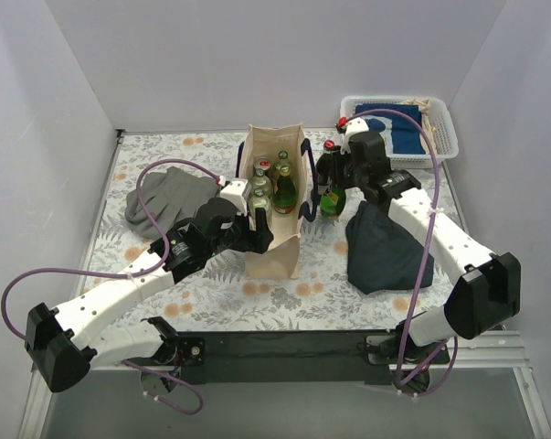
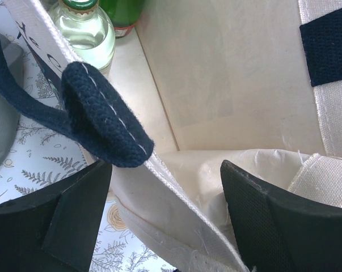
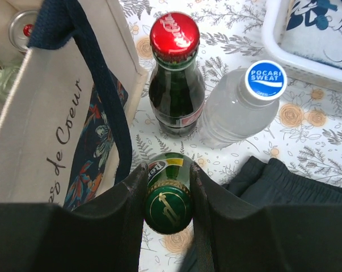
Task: Take the beverage out of the canvas bag
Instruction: Place the drink at the center of the board.
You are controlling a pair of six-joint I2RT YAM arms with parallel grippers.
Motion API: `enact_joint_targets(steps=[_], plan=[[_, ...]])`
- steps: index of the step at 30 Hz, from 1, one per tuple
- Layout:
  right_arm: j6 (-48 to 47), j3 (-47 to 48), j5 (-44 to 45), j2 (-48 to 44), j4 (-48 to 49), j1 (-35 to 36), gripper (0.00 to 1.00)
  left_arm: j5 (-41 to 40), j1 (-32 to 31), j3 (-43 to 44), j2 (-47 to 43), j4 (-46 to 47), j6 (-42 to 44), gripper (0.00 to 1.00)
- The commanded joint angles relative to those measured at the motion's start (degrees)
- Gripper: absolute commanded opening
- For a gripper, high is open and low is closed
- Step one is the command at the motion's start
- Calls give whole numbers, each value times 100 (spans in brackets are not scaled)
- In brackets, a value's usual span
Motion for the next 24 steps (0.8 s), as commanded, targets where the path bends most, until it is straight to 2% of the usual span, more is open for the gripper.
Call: enact_joint_targets(steps=[1,10,24], plan=[[132,-224,-29,-377,1644,-19,1,-146,-14,66,-15,-166,83,76],[159,-1209,24,-562,2822,7,1,-154,-14,-4,-32,-148,83,76],[45,-1210,-213,-281,3297,130,1,-216,-14,-57,-41,-122,75,76]])
